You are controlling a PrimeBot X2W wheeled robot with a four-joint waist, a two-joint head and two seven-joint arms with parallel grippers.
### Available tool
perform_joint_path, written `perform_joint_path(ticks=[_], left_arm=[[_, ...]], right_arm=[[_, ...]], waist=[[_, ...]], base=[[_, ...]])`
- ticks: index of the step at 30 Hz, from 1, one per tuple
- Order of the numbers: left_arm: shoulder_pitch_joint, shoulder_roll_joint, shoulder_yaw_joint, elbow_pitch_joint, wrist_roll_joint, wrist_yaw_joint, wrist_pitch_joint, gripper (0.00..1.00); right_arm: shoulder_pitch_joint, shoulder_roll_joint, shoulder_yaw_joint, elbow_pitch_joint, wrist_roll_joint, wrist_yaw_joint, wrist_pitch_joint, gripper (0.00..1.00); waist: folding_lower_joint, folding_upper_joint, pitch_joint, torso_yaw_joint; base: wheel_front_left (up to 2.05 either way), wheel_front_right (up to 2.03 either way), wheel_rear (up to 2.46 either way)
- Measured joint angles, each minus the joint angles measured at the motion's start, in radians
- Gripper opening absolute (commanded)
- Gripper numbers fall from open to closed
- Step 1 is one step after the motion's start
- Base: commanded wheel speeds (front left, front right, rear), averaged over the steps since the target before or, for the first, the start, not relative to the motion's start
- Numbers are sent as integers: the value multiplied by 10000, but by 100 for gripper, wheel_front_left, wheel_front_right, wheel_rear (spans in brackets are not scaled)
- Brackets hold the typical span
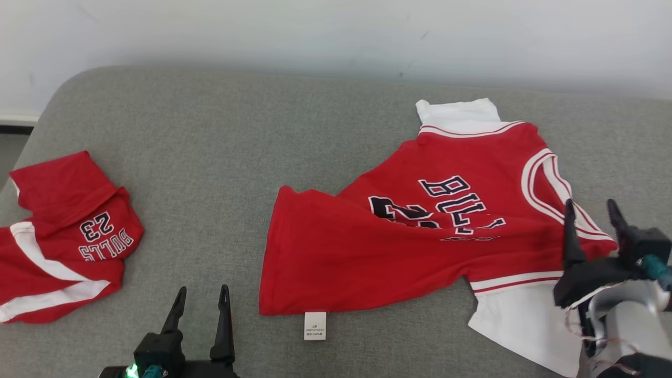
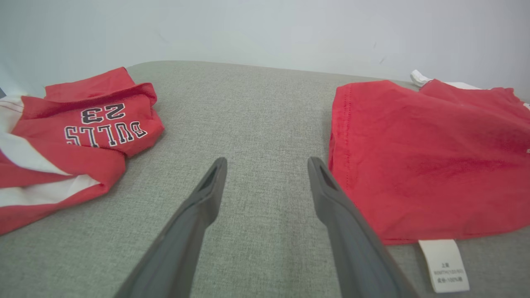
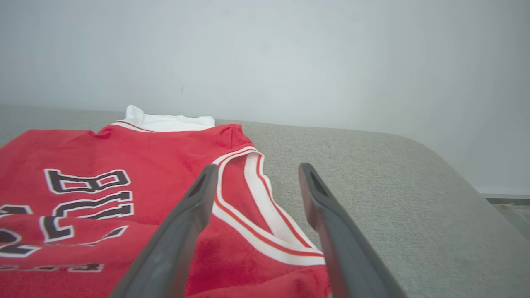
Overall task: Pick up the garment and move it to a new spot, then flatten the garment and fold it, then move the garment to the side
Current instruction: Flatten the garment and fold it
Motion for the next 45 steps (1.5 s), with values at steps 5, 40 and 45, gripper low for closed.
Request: perform_joint_path(ticks=[5,40,45], left_arm=[[279,-2,207,-38,65,-6,0,100],[1839,-2,633,-313,142,-470,0,100],[1781,-4,337,-38,-96,-644,0,100]], right_arm=[[1320,907,591,-1904,188,0,0,100],[4613,1684,1931,-3703,1106,-2,0,100],[4615,1685,2031,-3505,1055,-2,2,100]], waist=[[-2,-1,-383,-282],[-3,-1,-1975,-1450],[-1,-1,-1772,-1453]], base=[[0,0,0],[0,0,0],[0,0,0]])
